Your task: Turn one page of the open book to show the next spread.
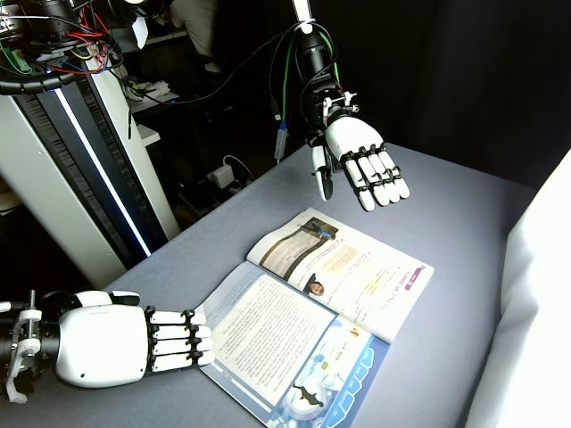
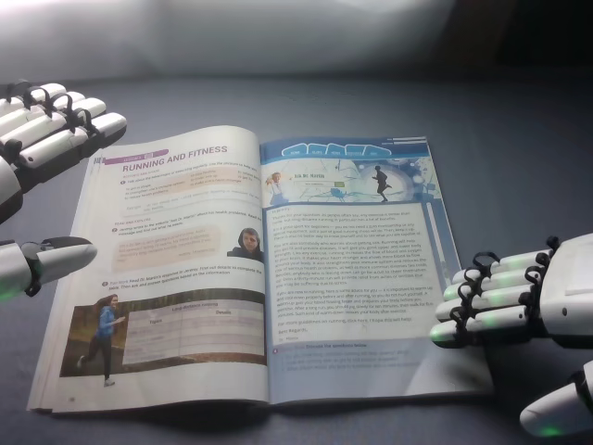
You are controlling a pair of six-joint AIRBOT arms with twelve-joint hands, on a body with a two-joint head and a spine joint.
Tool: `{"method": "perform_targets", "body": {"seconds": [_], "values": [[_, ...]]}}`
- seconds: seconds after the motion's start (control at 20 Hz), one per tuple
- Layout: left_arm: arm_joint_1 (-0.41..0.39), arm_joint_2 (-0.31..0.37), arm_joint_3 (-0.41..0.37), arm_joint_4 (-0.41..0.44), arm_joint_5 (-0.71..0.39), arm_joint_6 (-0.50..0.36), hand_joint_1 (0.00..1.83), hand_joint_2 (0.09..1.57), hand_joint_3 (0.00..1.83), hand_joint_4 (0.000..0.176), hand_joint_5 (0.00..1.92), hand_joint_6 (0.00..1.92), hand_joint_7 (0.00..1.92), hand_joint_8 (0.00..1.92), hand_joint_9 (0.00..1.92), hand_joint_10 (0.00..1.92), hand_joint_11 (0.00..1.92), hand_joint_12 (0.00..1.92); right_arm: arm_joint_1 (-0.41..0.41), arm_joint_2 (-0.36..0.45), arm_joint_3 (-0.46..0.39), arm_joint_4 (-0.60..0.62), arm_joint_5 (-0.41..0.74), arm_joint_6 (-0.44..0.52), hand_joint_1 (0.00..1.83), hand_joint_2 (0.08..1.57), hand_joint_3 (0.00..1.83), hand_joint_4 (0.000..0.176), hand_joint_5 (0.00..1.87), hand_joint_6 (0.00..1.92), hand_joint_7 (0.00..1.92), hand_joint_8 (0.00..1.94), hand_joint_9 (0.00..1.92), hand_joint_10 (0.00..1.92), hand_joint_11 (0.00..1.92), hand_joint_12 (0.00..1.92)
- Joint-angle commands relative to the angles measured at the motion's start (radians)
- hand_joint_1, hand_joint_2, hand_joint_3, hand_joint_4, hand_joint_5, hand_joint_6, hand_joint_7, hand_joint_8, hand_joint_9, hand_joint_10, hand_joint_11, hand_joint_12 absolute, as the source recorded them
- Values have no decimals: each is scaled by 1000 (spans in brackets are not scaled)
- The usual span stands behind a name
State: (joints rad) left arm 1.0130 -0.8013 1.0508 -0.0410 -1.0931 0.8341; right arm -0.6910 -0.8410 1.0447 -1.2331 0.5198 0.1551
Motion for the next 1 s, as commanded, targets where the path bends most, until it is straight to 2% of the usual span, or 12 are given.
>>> {"method": "perform_targets", "body": {"seconds": [0.0, 0.05, 0.1, 0.25, 0.3, 0.45, 0.5, 0.55, 0.8, 0.95], "values": [[-5, 6, 0, -22, -126, 2, 372, 1323, 1, 0, 34, 6, 0, 0, 0, 0, 0, 0, 2, -2, 3, 23, 48, 15, 3, 1255, 8, 0, 82, 5, 21, 0, 0, 0, 0, 0], [-4, 6, 0, -22, -129, 2, 389, 1320, 0, 0, 35, 5, 0, 0, 0, 0, 0, 0, 1, -7, 6, 17, 48, 21, 51, 1256, 0, 0, 123, 0, 54, 0, 33, 1, 0, 189], [-4, 6, 0, -23, -131, 2, 390, 1316, 0, 0, 31, 3, 0, 0, 0, 0, 0, 0, -1, -11, 8, 12, 46, 25, 40, 1261, 0, 0, 121, 0, 54, 0, 29, 0, 0, 228], [-3, 6, 0, -24, -136, 2, 394, 1314, 0, 0, 27, 0, 0, 0, 0, 0, 0, 0, -9, -31, 23, 1, 43, 42, 1, 1251, 0, 0, 143, 2, 86, 3, 68, 12, 0, 514], [-3, 6, 0, -24, -137, 2, 389, 1312, 0, 0, 20, 0, 0, 0, 0, 0, 0, 0, -13, -39, 28, 1, 43, 43, 0, 1248, 0, 0, 94, 0, 33, 1, 17, 6, 0, 387], [-1, 7, -1, -27, -145, 2, 381, 1310, 0, 0, 26, 2, 0, 0, 0, 0, 0, 0, -21, -65, 42, 1, 43, 45, 0, 1235, 0, 0, 66, 0, 10, 1, 3, 1, 0, 322], [-1, 7, -2, -28, -148, 2, 362, 1315, 1, 0, 26, 2, 0, 0, 0, 0, 0, 0, -24, -73, 46, 3, 43, 46, 0, 1232, 0, 0, 28, 21, 1, 0, 0, 0, 0, 136], [1, 7, -2, -29, -151, 2, 359, 1316, 1, 0, 22, 0, 0, 0, 0, 0, 0, 0, -26, -81, 50, 7, 43, 46, 0, 1237, 0, 0, 24, 16, 0, 0, 0, 0, 0, 32], [8, 13, -8, -41, -170, 8, 410, 1316, 0, 0, 17, 0, 0, 0, 0, 0, 0, 0, -26, -109, 66, 23, 63, 44, 0, 1261, 10, 0, 55, 25, 0, 0, 0, 0, 0, 0], [8, 14, -8, -43, -171, 10, 395, 1322, 2, 0, 18, 2, 0, 0, 0, 0, 0, 0, -14, -124, 71, 9, 72, 41, 0, 1256, 6, 0, 1, 0, 0, 0, 0, 0, 0, 0]]}}
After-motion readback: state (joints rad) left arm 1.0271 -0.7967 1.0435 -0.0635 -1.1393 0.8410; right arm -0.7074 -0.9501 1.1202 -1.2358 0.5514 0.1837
